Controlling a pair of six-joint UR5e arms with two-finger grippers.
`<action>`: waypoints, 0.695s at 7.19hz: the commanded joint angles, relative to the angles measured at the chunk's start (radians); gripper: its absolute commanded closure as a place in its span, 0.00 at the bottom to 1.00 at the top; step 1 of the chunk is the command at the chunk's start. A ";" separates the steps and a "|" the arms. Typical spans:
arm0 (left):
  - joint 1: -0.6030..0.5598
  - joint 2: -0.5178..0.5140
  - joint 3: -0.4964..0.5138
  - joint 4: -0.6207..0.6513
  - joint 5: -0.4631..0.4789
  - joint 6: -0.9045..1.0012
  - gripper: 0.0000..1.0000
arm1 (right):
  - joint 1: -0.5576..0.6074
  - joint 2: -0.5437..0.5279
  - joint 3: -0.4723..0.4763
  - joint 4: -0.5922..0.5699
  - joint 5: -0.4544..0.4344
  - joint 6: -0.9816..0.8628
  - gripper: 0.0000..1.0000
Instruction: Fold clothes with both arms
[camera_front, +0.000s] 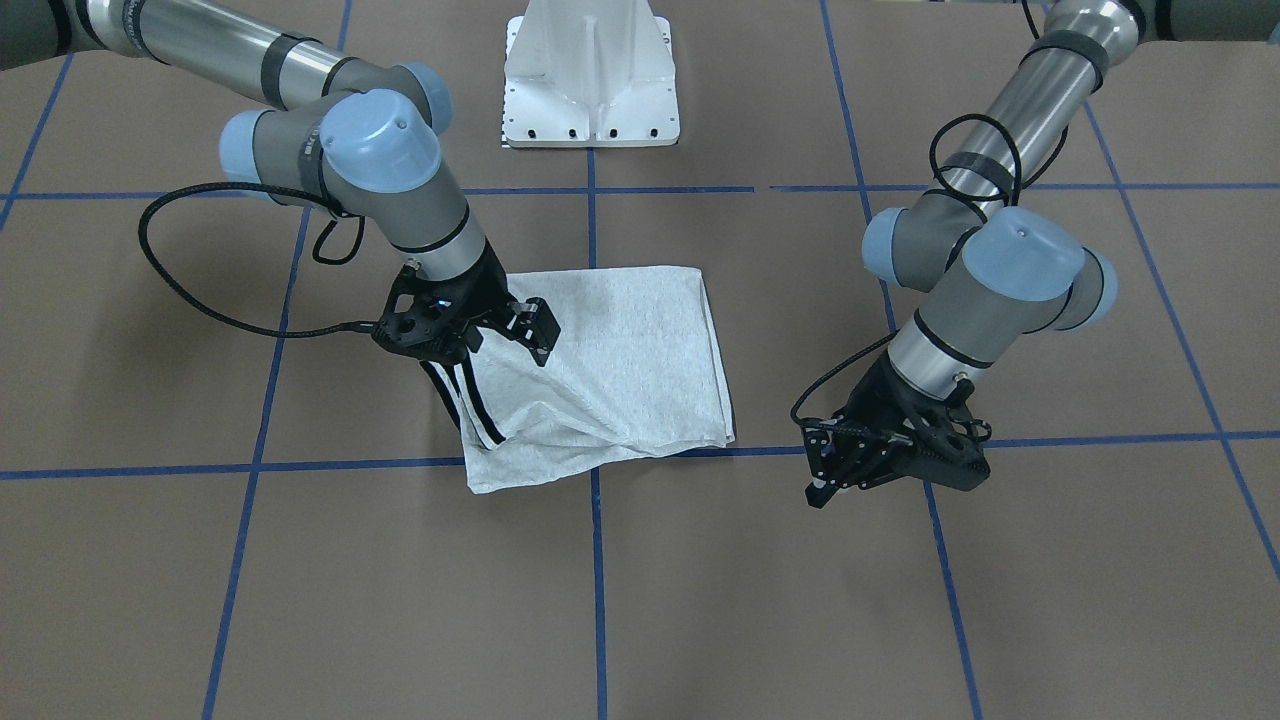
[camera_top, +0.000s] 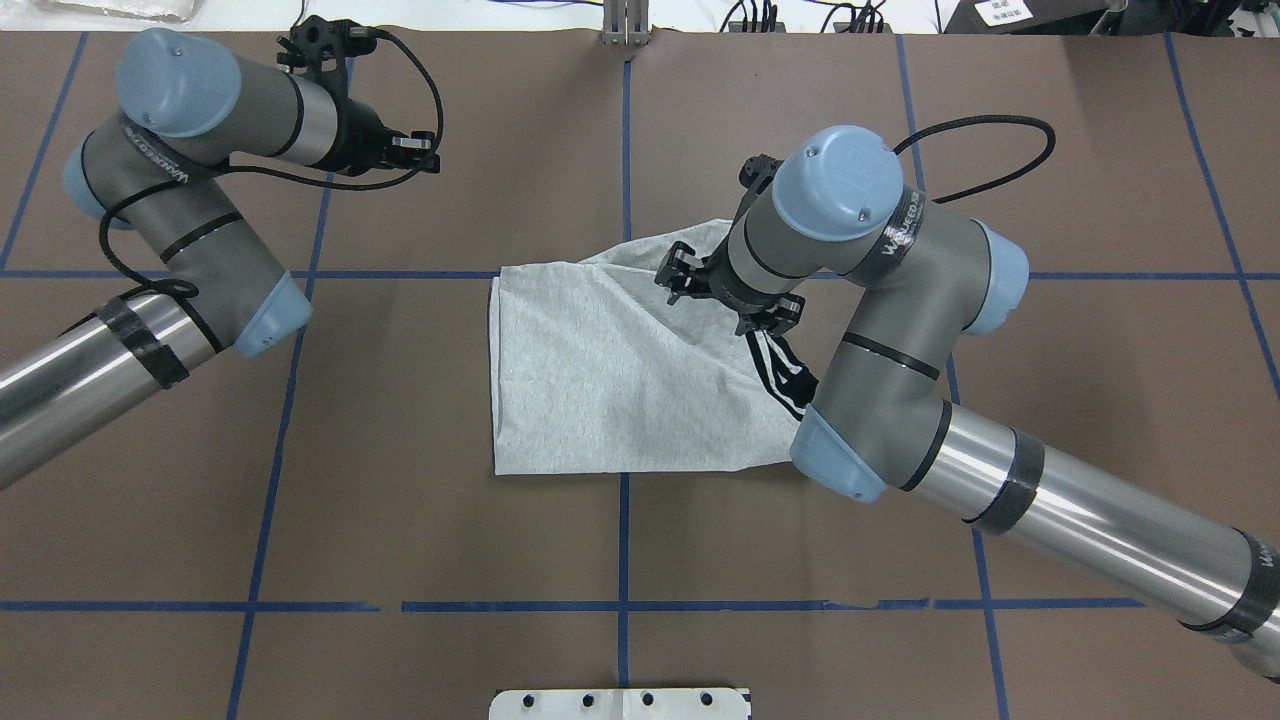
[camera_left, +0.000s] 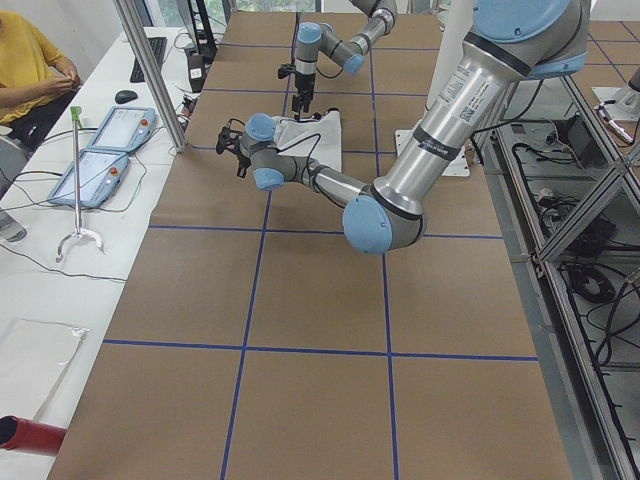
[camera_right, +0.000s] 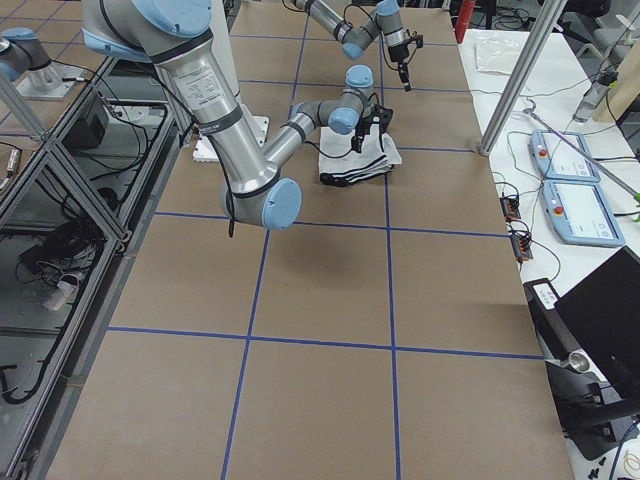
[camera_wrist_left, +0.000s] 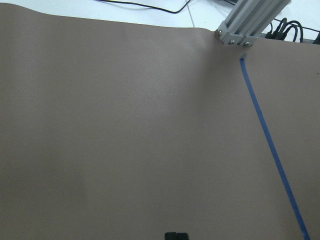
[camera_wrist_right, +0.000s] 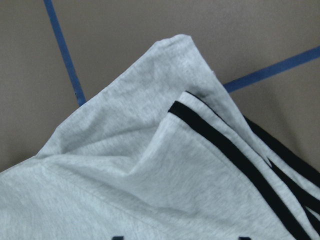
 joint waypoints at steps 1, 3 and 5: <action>-0.002 0.027 -0.047 0.001 -0.007 -0.062 1.00 | -0.028 0.028 -0.038 0.002 -0.018 0.026 1.00; 0.000 0.029 -0.062 0.001 -0.007 -0.075 1.00 | -0.022 0.086 -0.148 0.010 -0.038 0.001 1.00; 0.001 0.036 -0.062 0.001 -0.007 -0.076 1.00 | 0.032 0.246 -0.404 0.025 -0.053 -0.063 1.00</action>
